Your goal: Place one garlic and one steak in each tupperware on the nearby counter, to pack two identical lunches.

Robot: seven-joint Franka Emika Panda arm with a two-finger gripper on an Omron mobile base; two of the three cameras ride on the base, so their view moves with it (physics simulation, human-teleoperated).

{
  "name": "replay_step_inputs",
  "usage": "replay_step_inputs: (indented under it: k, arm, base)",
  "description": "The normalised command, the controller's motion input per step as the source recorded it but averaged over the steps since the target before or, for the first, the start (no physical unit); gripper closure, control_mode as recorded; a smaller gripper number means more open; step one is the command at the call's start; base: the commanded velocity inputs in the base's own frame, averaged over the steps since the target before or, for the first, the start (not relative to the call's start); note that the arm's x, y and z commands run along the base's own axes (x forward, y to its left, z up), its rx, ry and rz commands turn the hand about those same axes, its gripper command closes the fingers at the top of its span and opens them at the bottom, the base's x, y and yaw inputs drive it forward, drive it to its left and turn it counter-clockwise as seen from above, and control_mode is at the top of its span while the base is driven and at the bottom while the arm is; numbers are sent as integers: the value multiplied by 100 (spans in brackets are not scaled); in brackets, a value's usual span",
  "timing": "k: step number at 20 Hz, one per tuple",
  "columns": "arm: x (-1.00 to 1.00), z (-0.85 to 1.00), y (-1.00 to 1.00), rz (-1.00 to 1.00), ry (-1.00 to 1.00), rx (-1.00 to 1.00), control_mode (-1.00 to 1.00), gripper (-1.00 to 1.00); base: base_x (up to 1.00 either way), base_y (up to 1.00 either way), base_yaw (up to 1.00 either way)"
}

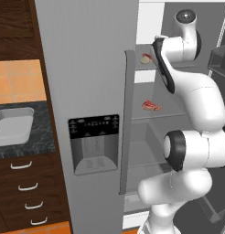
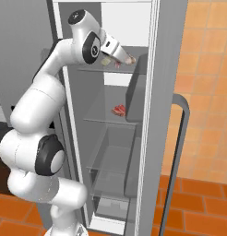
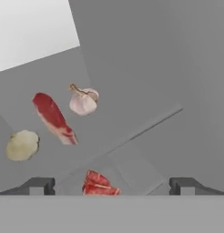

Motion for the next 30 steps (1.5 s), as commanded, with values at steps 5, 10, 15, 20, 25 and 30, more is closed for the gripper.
replay_step_inputs:
  k: [5, 10, 15, 20, 25, 30]
  arm:
    - [36, -25, -14, 8, 0, 0, -100, -100]
    - [41, -3, -12, 4, 0, 0, -100, -100]
    - [43, -1, 0, 0, 0, 0, -100, -100]
    - [38, -2, 0, 0, 0, 0, -100, -100]
    - [31, -1, -2, 0, 0, 0, -100, -100]
    - [25, -13, -16, 0, 0, 0, -100, -100]
  base:
    - [0, 0, 0]
    - [0, 0, 0]
    - [0, 0, 0]
    - [0, 0, 0]
    - [0, 0, 0]
    - [0, 0, 0]
